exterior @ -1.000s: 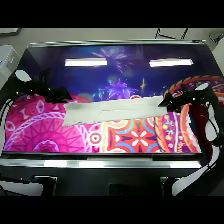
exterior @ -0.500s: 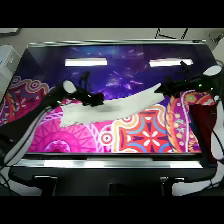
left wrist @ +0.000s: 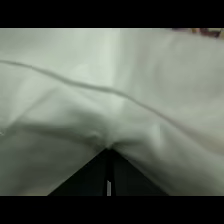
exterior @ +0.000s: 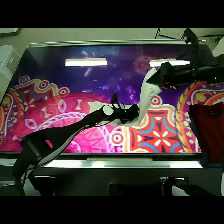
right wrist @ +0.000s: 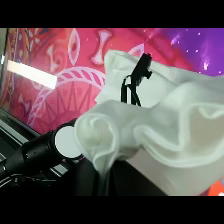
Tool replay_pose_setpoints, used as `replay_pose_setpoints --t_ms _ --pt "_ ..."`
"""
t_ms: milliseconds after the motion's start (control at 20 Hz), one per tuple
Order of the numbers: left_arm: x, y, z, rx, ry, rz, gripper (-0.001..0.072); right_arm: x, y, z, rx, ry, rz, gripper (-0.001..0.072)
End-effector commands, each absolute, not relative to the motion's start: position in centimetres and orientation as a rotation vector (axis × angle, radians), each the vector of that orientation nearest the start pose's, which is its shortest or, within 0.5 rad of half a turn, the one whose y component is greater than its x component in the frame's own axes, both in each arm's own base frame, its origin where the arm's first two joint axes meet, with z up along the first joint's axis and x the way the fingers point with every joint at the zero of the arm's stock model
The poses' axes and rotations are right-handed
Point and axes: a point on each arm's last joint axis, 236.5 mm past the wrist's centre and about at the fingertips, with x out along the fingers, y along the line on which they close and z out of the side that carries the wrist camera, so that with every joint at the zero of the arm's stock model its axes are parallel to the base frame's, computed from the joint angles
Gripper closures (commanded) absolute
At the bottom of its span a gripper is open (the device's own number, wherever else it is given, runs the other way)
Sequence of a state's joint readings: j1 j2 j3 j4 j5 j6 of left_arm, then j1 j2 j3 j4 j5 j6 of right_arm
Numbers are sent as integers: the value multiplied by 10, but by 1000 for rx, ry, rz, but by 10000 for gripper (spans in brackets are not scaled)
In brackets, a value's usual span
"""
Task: Fold the clothes and pants, and hang the long-sleeved shirts on hangers.
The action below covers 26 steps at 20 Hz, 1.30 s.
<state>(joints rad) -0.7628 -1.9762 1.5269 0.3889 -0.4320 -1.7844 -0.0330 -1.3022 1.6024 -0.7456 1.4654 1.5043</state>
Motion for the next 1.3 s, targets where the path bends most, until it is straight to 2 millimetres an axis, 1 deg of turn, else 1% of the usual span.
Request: replay_pose_setpoints --t_ms 0,50,100,150,200,250,300,350,400,450,500,550,600,650,700,750,800,850,900,950,1000,1050,1100,1150,1200,1250 --pt "416 -496 -60 -1052 1197 -481 692 393 184 200 517 1070 689 675" --pt "428 -471 -59 -968 1205 -497 693 400 197 191 525 1075 705 675" --pt "445 -433 -55 -868 1202 -493 693 407 211 182 538 1084 724 675" --pt "465 -386 -47 -779 1188 -454 693 413 229 170 559 1102 743 675" --pt "486 -326 -34 -682 1164 -381 692 418 247 157 579 1123 762 675" --pt "501 -265 -14 -608 1131 -297 692 422 269 140 603 1151 781 675" --pt "511 -202 15 -548 1082 -212 691 425 290 123 627 1179 797 675" --pt "514 -152 46 -521 1029 -147 691 426 315 101 651 1212 819 674" --pt "511 -108 80 -508 968 -88 690 424 338 80 681 1251 833 674" --pt "506 -76 112 -499 904 -45 690 421 361 55 719 1296 837 674" --pt "498 -52 142 -491 838 -13 689 417 382 31 750 1338 833 672" --pt "491 -38 167 -479 783 2 689 411 401 7 791 1386 826 500" --pt "484 -31 187 -456 738 -2 689 406 415 -8 847 1425 826 100" --pt "476 -30 203 -447 711 -8 689 404 422 -13 904 1446 846 26" --pt "469 -30 211 -443 702 -13 689 406 420 -9 942 1449 871 15" --pt "464 -32 214 -420 704 -25 689 412 408 -1 937 1435 889 16" --pt "460 -34 215 -399 714 -35 688 421 384 9 916 1414 896 18" --pt "457 -35 212 -382 728 -42 688 433 349 19 880 1395 877 18" --pt "455 -37 210 -362 740 -52 688 443 305 23 823 1386 820 18" --pt "454 -38 209 -353 743 -57 688 448 257 20 756 1402 726 18" --pt "454 -38 209 -344 743 -61 687 448 202 10 676 1443 593 22" --pt "454 -40 209 -343 743 -64 687 440 142 -6 596 1511 431 31" --pt "454 -41 209 -342 744 -66 687 426 100 -20 561 1578 307 43" --pt "454 -41 209 -342 744 -68 687 408 75 -36 579 1639 235 43" --pt "454 -45 209 -340 745 -74 687 392 72 -53 637 1688 217 43" --pt "454 -48 209 -337 746 -82 687 382 79 -68 683 1707 235 45"
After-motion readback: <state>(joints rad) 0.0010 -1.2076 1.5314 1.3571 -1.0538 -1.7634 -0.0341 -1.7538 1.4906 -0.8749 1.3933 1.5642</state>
